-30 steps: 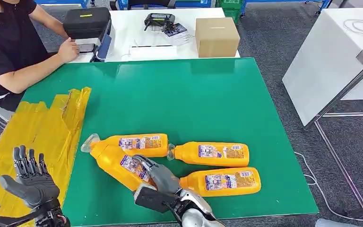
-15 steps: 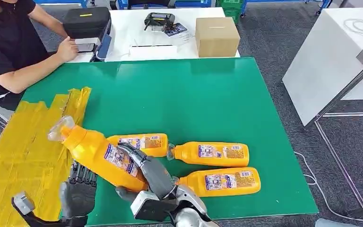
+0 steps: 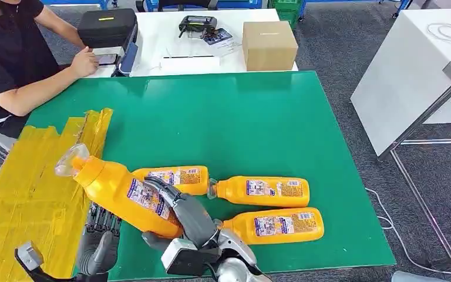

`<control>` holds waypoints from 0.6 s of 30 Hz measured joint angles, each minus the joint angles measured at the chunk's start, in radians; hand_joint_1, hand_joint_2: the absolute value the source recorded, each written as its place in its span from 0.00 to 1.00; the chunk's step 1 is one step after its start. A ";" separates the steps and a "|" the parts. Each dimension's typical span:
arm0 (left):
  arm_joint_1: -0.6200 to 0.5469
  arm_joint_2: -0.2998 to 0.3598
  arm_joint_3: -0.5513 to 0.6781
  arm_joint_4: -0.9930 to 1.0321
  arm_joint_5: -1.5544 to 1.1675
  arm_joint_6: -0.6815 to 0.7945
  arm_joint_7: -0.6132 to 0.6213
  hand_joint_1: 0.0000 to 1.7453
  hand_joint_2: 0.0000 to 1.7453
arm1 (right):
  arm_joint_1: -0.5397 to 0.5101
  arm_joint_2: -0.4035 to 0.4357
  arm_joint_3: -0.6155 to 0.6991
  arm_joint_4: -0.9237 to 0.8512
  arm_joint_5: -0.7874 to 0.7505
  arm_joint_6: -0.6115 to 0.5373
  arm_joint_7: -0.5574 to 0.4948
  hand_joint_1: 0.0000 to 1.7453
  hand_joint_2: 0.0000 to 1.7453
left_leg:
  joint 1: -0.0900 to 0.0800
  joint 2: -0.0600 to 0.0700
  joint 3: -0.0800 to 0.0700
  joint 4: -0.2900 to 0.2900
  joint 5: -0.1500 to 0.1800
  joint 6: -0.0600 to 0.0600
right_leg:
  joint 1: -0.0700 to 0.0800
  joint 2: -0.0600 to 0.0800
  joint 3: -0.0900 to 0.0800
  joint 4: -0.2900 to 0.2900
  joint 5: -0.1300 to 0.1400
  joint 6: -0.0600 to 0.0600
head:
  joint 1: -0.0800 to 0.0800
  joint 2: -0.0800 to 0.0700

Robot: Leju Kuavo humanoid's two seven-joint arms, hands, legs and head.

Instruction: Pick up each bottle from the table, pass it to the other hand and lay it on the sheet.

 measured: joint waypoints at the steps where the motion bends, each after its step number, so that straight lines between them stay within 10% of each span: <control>1: 0.000 0.000 0.000 0.000 0.000 -0.005 0.001 0.00 1.00 | -0.001 0.001 0.000 0.000 0.001 0.002 0.000 1.00 1.00 | 0.000 0.000 0.000 0.000 0.000 0.000 | 0.000 0.000 0.000 0.000 0.000 0.000 | 0.000 0.000; 18: 0.001 -0.017 0.035 0.000 0.008 -0.053 0.032 0.00 1.00 | -0.008 0.003 0.012 0.032 0.035 0.039 -0.007 1.00 1.00 | 0.000 0.000 0.000 0.000 0.000 0.000 | 0.000 0.000 0.000 0.000 0.000 0.000 | 0.000 0.000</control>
